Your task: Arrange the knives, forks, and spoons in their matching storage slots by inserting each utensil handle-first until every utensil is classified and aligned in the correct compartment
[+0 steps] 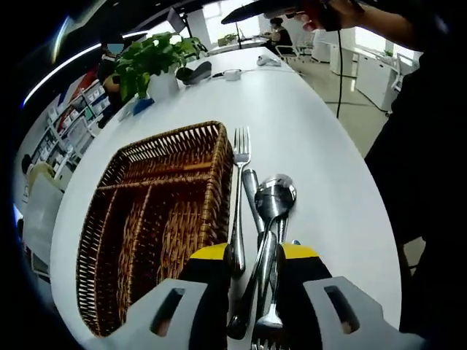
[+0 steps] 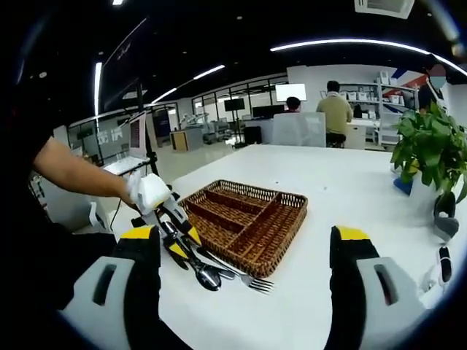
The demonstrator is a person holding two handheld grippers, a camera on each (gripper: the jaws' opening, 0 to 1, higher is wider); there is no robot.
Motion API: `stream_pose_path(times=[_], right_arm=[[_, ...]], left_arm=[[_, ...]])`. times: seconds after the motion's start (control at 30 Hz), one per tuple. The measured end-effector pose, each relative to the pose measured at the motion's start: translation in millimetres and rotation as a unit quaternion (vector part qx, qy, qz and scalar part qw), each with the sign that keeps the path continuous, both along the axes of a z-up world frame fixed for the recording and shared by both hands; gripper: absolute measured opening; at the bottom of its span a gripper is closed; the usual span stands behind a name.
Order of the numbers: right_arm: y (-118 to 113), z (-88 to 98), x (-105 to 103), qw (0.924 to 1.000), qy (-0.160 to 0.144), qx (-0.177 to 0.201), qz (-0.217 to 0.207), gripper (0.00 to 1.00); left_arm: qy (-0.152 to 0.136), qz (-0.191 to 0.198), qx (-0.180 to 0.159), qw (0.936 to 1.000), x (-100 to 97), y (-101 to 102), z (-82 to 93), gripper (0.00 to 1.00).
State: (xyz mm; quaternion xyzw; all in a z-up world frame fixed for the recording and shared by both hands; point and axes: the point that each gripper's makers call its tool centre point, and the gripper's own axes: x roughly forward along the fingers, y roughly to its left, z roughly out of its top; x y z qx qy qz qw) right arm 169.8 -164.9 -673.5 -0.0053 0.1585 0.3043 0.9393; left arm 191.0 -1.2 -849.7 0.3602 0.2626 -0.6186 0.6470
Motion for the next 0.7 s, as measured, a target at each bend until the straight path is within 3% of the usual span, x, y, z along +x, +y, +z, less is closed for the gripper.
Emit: stream_pose_path(times=[0.47, 0.7], right_arm=[[-1, -2.3, -2, 1.0, 0.004, 0.005, -0.003, 0.99], [-2, -2.2, -1, 1.0, 0.004, 0.006, -0.004, 0.99]], left_arm=[[-0.001, -0.017, 0.028, 0.9995, -2.1, 0, -14.4, 0.1], [0.017, -0.012, 0.025, 0.9995, -1.9, -1, -12.6, 0.1]])
